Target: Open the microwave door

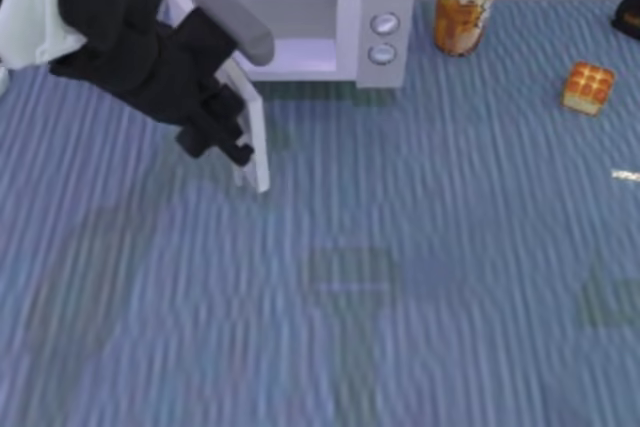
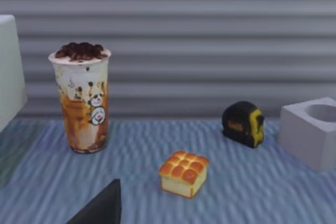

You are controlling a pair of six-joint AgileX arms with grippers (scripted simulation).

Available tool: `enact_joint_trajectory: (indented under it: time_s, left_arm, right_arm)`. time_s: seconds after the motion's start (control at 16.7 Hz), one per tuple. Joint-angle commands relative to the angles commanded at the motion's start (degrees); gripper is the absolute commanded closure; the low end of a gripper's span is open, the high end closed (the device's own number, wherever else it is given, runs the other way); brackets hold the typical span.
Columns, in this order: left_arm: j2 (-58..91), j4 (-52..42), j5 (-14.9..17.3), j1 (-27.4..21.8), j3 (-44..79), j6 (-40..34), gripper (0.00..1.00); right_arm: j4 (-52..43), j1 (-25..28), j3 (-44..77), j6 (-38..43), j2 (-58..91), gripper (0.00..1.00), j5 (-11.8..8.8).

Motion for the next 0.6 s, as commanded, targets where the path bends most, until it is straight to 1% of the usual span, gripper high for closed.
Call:
enact_joint_trajectory:
  time_s: [0.18,0.6]
  left_arm:
    - [-0.5,-0.9,1.6,1.4,-0.4,3.4,1.0]
    - [-0.5,-1.0,1.7,1.5,-0.5,3.7,1.0]
  right_arm:
    - [0.0,0.0,0.0,0.0,0.0,0.0,0.0]
    - [0.0,0.0,0.0,0.0,0.0,0.0,0.0]
